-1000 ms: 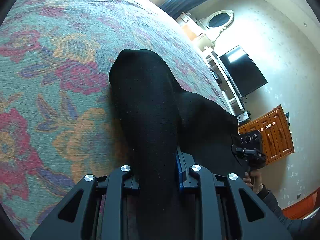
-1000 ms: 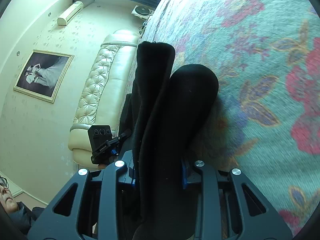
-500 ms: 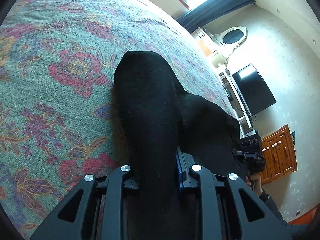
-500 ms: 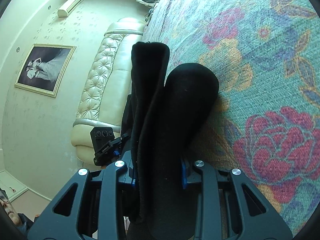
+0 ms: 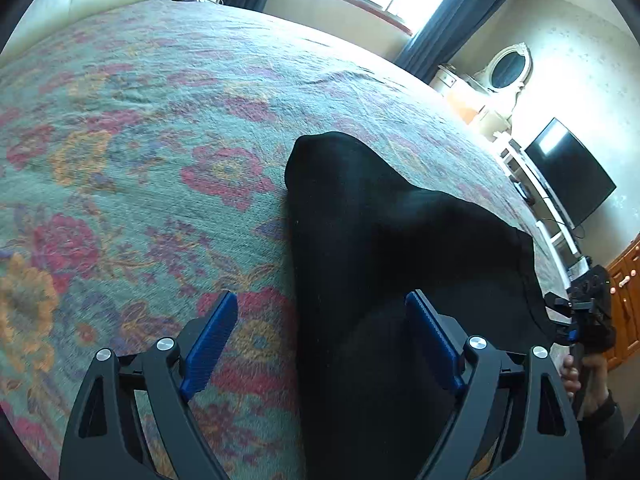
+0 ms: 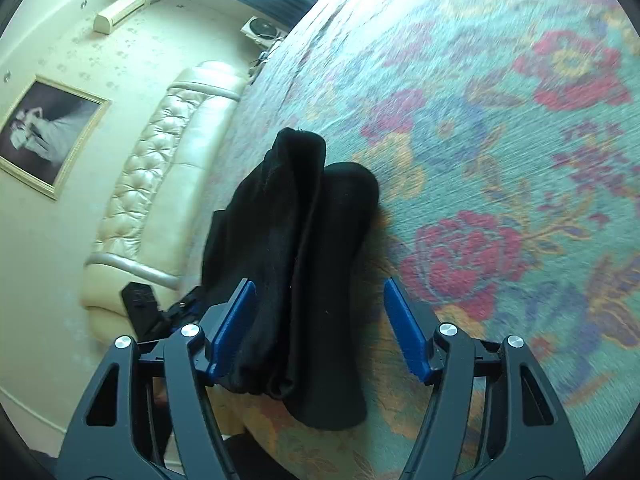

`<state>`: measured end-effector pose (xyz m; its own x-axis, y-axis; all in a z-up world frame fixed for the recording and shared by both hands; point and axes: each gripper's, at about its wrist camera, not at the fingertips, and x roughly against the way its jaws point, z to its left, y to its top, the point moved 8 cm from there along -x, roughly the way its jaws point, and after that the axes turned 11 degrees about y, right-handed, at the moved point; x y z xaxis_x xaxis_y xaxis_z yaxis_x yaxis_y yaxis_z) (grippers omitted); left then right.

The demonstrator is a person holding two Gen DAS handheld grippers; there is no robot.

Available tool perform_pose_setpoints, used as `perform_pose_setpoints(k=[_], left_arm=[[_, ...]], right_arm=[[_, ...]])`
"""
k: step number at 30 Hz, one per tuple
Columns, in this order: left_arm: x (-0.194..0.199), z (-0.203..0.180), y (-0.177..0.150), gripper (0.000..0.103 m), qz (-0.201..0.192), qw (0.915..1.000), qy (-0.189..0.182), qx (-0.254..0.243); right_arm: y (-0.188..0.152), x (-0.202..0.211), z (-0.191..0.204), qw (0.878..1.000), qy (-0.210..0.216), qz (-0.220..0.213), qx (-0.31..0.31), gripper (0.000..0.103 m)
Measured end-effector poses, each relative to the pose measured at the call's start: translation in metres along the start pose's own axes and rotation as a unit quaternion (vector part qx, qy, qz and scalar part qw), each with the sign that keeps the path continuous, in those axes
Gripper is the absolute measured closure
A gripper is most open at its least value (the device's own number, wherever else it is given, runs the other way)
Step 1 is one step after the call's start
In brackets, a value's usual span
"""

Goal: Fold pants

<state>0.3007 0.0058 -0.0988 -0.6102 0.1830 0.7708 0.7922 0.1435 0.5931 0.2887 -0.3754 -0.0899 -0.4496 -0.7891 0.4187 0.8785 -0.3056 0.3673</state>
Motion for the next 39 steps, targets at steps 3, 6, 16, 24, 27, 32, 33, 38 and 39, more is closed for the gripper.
perform_pose_setpoints(k=[3, 6, 16, 24, 27, 32, 33, 38, 39], left_arm=[[0.019, -0.002, -0.01, 0.018, -0.026, 0.9989, 0.038, -0.009], [0.036, -0.016, -0.024, 0.018, -0.043, 0.9966, 0.066, -0.025], [0.078, -0.059, -0.067, 0.018, -0.097, 0.985, 0.115, -0.085], [0.083, -0.052, -0.082, 0.018, -0.091, 0.9828, 0.138, -0.082], [0.088, -0.051, -0.087, 0.018, -0.085, 0.9838, 0.139, -0.073], [0.089, -0.05, -0.089, 0.018, -0.089, 0.9831, 0.143, -0.071], [0.089, -0.05, -0.089, 0.018, -0.09, 0.9829, 0.144, -0.071], [0.089, -0.049, -0.091, 0.018, -0.085, 0.9838, 0.143, -0.066], [0.088, -0.048, -0.091, 0.018, -0.083, 0.9844, 0.142, -0.062]], right_arm=[[-0.014, 0.02, 0.017, 0.992, -0.112, -0.028, 0.053, 0.03], [-0.033, 0.023, 0.038, 0.98, -0.178, -0.037, 0.081, 0.027], [-0.106, 0.0, 0.091, 0.955, -0.247, -0.036, 0.161, 0.016], [-0.136, -0.015, 0.09, 0.949, -0.268, -0.021, 0.167, 0.016], [-0.142, -0.02, 0.089, 0.947, -0.272, -0.02, 0.171, 0.016], [-0.147, -0.025, 0.088, 0.94, -0.286, -0.017, 0.186, 0.016], [-0.147, -0.026, 0.088, 0.939, -0.286, -0.016, 0.188, 0.016], [-0.148, -0.027, 0.09, 0.937, -0.29, -0.019, 0.193, 0.015], [-0.148, -0.027, 0.091, 0.937, -0.291, -0.02, 0.194, 0.015]])
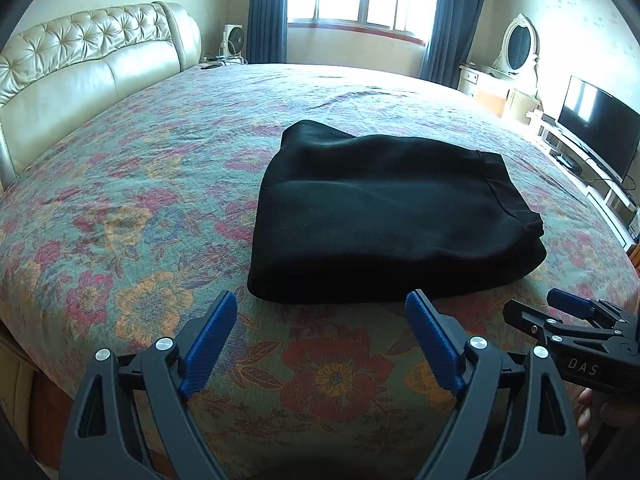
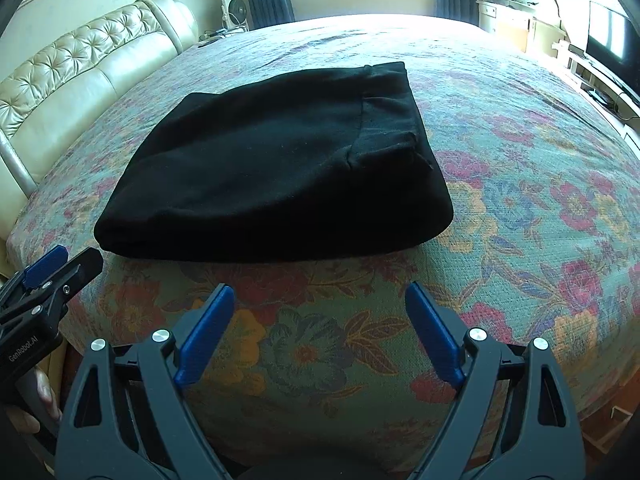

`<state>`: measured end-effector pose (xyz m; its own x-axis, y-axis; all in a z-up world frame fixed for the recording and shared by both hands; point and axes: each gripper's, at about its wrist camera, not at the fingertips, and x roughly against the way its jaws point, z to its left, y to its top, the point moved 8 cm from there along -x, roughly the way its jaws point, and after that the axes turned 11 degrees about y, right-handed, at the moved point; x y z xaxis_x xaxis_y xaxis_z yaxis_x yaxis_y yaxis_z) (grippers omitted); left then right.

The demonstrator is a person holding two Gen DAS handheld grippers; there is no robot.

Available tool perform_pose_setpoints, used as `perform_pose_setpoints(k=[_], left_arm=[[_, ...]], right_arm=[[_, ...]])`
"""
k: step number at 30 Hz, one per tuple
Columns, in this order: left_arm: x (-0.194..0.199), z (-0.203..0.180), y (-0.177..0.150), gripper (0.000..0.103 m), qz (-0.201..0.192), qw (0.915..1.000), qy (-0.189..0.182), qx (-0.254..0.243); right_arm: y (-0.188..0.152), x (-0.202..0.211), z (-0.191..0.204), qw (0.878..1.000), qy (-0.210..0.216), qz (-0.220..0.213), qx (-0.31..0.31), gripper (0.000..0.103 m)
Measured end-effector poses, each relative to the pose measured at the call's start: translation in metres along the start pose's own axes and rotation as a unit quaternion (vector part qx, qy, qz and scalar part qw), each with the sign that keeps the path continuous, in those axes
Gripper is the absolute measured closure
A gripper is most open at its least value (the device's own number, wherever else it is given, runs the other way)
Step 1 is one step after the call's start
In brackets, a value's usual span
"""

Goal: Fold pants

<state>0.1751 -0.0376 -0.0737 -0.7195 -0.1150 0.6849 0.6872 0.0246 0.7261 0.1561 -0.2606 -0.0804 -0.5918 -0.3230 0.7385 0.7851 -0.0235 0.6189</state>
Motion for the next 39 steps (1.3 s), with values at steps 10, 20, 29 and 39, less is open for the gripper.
perform_pose_setpoints(k=[10, 20, 29, 39], left_arm=[[-0.001, 0.0, -0.004, 0.018, 0.007, 1.0, -0.002, 0.003], [-0.003, 0.002, -0.005, 0.018, 0.01, 0.9999, 0.0, 0.006], [-0.002, 0.002, -0.004, 0.018, 0.005, 1.0, 0.005, 0.002], [-0.001, -0.009, -0.005, 0.018, 0.001, 0.9995, 0.012, -0.028]], right_arm=[[-0.001, -0.002, -0.001, 1.0, -0.002, 0.001, 0.004, 0.015], [-0.002, -0.004, -0.002, 1.0, -0.002, 0.003, 0.005, 0.015], [-0.003, -0.005, -0.001, 1.0, -0.002, 0.006, 0.003, 0.015], [-0.004, -0.005, -0.001, 1.0, -0.001, 0.007, 0.002, 0.015]])
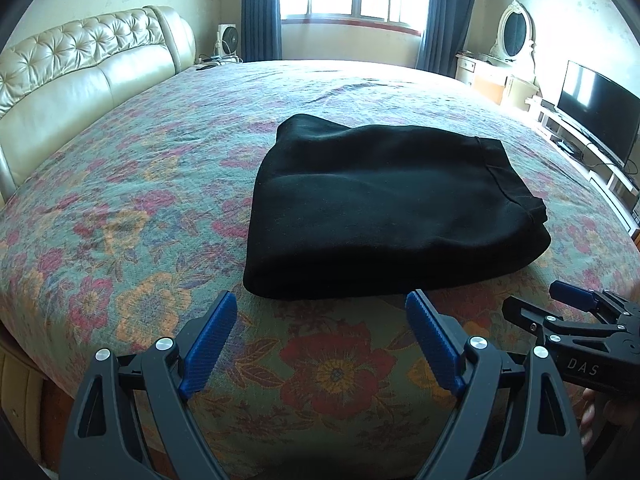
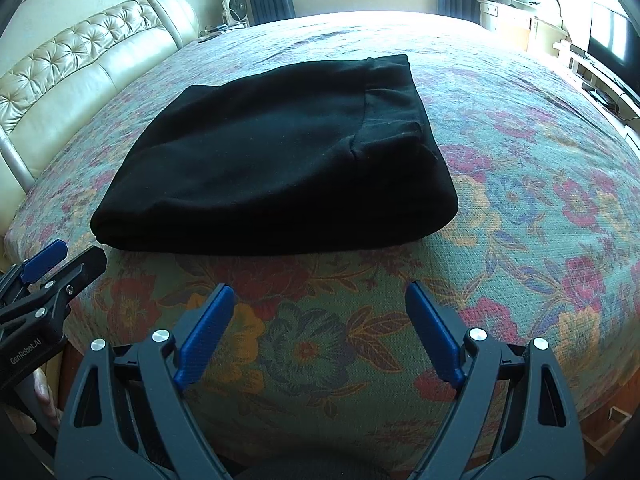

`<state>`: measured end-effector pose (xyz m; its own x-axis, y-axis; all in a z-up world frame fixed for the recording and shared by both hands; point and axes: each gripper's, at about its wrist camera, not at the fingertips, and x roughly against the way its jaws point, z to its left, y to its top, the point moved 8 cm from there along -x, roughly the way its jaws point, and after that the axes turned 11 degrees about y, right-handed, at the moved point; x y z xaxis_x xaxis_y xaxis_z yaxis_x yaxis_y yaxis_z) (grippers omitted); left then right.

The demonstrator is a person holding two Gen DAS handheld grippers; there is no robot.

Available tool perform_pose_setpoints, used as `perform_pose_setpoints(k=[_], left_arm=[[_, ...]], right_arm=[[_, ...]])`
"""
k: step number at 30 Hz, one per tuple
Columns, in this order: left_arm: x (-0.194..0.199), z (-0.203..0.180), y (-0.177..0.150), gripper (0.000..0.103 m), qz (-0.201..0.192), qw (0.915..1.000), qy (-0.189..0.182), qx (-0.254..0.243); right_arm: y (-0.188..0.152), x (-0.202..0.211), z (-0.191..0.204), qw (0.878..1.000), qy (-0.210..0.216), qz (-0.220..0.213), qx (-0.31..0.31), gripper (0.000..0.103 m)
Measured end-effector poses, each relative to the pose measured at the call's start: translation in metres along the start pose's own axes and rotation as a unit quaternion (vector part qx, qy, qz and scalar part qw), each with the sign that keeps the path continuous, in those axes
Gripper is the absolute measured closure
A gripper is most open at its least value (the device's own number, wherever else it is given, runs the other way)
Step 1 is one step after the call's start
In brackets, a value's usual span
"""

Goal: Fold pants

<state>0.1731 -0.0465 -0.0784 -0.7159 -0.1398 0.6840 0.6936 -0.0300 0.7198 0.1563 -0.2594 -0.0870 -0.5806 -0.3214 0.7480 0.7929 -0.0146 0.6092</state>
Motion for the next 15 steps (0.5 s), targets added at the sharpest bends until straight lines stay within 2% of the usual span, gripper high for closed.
perform_pose_setpoints(k=[7, 12, 15], left_arm=[[0.0, -0.005, 0.003, 0.018, -0.004, 1.0, 0.001, -0.004], [-0.002, 0.0, 0.007, 0.017, -0.004, 0.9996, -0.006, 0.026], [-0.003, 0.006, 0.011, 0.017, 0.001, 0.998, -0.019, 0.06]], right_arm=[[0.0, 0.0, 0.001, 1.0, 0.001, -0.001, -0.002, 0.015], [0.0, 0.0, 0.0, 1.0, 0.002, -0.001, -0.005, 0.015], [0.0, 0.0, 0.0, 1.0, 0.003, -0.001, -0.004, 0.015]])
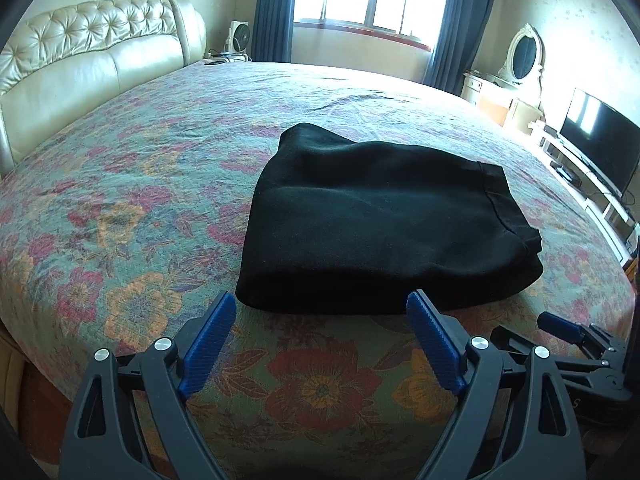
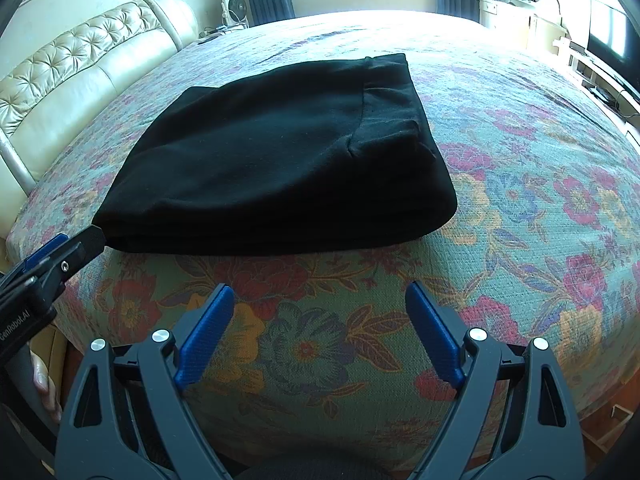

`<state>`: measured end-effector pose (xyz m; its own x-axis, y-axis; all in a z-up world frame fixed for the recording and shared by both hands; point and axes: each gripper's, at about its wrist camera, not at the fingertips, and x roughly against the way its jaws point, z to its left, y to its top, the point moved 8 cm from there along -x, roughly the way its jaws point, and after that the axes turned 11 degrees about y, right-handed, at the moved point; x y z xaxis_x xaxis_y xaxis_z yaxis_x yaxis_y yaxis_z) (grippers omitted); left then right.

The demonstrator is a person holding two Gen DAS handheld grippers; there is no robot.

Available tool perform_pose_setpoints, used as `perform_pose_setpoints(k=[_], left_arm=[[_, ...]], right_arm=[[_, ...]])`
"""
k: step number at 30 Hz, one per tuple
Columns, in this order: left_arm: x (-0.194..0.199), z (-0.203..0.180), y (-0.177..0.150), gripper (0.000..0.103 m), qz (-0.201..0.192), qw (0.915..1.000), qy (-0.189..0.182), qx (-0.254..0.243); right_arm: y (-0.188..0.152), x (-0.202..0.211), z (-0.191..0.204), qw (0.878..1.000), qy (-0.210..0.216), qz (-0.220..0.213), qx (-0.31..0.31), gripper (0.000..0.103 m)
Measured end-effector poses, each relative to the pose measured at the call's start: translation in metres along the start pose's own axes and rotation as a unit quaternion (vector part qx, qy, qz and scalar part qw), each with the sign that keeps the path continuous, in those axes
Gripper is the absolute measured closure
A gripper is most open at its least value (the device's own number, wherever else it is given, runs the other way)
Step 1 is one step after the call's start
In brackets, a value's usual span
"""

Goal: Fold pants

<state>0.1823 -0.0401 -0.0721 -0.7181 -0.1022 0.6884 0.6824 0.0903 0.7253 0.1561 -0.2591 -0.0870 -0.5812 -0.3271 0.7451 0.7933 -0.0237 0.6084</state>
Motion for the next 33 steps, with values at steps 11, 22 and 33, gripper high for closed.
perform_pose_setpoints(k=[11, 22, 33], left_arm=[[-0.003, 0.002, 0.01, 0.017, 0.014, 0.9995, -0.009, 0.027], [-0.009, -0.002, 0.001, 0.012, 0.02, 0.9997, 0.01, -0.004], [0.004, 0.002, 0.008, 0.012, -0.03, 0.9947, 0.083, -0.053]], right_arm=[[-0.001, -0.001, 0.0, 1.0, 0.002, 0.001, -0.004, 0.015], [-0.001, -0.002, -0.001, 1.0, 0.004, 0.001, -0.006, 0.015], [-0.003, -0.001, -0.002, 1.0, 0.005, 0.002, -0.015, 0.015]])
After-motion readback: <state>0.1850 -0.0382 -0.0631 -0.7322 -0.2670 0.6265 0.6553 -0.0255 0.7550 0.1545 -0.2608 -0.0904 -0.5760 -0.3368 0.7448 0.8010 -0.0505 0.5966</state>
